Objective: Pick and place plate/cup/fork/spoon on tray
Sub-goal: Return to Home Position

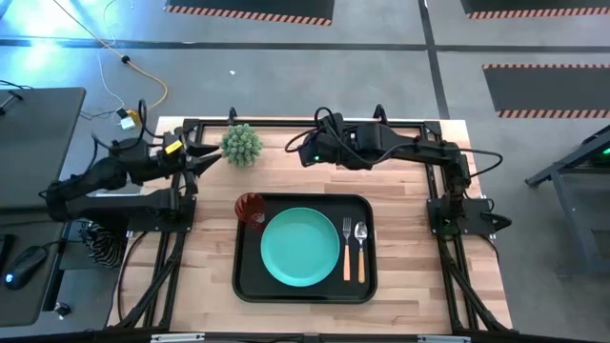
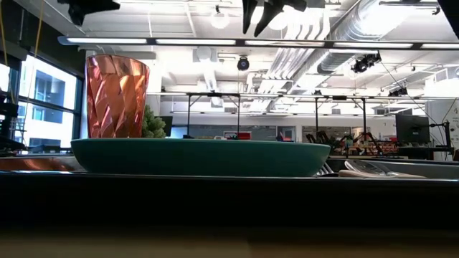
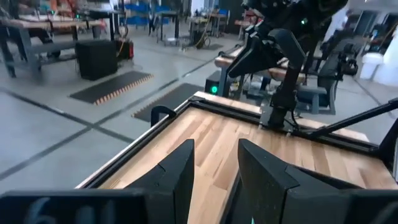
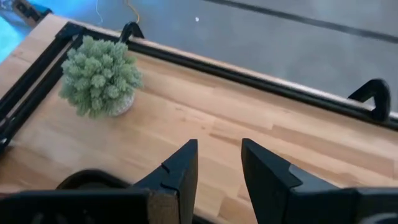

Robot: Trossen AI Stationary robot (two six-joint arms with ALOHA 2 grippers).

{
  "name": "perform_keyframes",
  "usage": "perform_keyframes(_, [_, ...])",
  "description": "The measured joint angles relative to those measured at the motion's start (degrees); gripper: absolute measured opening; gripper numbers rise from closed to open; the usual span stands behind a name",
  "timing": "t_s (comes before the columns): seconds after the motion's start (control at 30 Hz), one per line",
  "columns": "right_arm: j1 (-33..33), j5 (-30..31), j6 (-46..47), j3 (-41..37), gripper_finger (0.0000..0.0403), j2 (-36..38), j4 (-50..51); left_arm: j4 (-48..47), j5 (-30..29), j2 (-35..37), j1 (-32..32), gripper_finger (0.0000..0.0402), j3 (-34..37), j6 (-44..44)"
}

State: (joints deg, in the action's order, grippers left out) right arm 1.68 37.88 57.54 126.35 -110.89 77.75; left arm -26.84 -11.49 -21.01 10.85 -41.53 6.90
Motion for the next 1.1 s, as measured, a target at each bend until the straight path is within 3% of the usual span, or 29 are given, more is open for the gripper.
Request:
perform_keyframes(0.2, [0.32, -1.68, 0.5, -0.01, 0.0115, 0.0, 0.01, 6.37, -0.01, 8.17, 0.0, 0.0115, 8.2, 0.35])
perform_keyframes(0.47, [0.32, -1.43, 0.46, -0.05, 0.0115, 0.0, -0.85, 7.3, -0.13, 15.67, 0.0, 0.0115, 14.27, 0.39])
perform_keyframes(0.73, [0.32, -1.35, -1.48, -0.05, 0.0115, 0.0, -3.48, 7.12, -0.24, 20.63, -0.02, 0.0115, 20.1, 2.89])
perform_keyframes(1.1, [0.32, -3.6, -3.98, -0.05, 0.0115, 0.0, -5.64, 7.37, 0.66, 20.78, -0.02, 0.0115, 26.55, 6.09])
